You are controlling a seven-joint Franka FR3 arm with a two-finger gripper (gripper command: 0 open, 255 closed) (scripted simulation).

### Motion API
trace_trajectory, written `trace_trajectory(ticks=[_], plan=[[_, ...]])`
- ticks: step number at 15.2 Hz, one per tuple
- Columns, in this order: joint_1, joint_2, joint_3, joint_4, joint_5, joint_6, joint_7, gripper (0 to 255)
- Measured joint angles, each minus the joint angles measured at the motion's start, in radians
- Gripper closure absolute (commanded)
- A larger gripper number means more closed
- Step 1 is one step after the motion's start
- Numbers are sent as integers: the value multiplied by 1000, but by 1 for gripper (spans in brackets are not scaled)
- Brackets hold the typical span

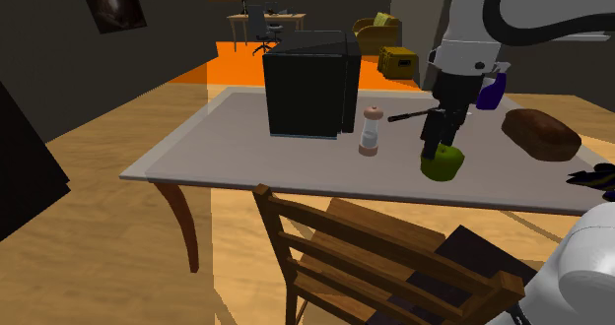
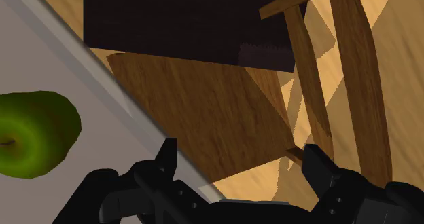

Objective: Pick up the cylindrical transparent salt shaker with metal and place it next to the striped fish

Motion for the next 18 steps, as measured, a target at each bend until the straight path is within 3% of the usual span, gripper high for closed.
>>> trace_trajectory(ticks=[8,18], plan=[[-40,202,-43,97,-48,101,-46,0],[-95,571,-117,386,-99,178,-118,0]])
